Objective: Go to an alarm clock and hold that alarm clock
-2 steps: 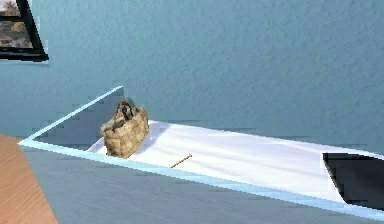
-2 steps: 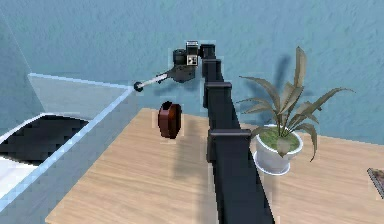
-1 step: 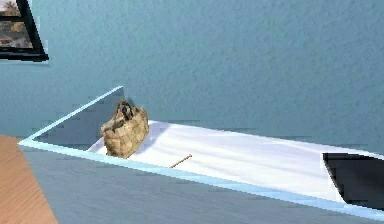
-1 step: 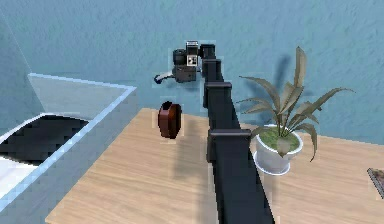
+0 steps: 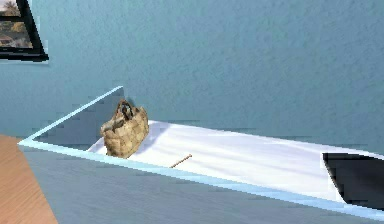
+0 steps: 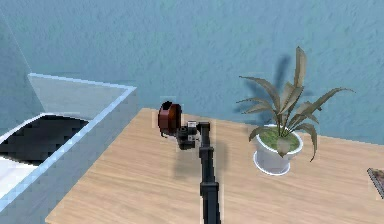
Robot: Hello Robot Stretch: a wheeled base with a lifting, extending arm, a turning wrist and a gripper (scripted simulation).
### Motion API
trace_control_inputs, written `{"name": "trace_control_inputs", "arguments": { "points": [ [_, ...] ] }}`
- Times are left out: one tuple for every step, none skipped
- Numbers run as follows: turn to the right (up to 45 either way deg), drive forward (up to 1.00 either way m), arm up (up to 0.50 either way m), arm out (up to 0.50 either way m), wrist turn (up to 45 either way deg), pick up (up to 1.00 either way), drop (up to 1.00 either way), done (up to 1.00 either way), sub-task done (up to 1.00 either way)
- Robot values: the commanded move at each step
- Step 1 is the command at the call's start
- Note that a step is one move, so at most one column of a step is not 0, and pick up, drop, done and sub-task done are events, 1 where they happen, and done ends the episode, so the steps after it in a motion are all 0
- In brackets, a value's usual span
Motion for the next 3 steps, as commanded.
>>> {"name": "trace_control_inputs", "arguments": {
  "points": [
    [0.0, 0.00, 0.00, 0.00, 0.0, 1.00, 0.00, 0.00, 0.00],
    [0.0, 0.00, 0.10, 0.00, 0.0, 0.00, 0.00, 0.00, 0.00],
    [0.0, 0.00, 0.00, 0.00, 0.0, 0.00, 0.00, 1.00, 0.00]
  ]
}}
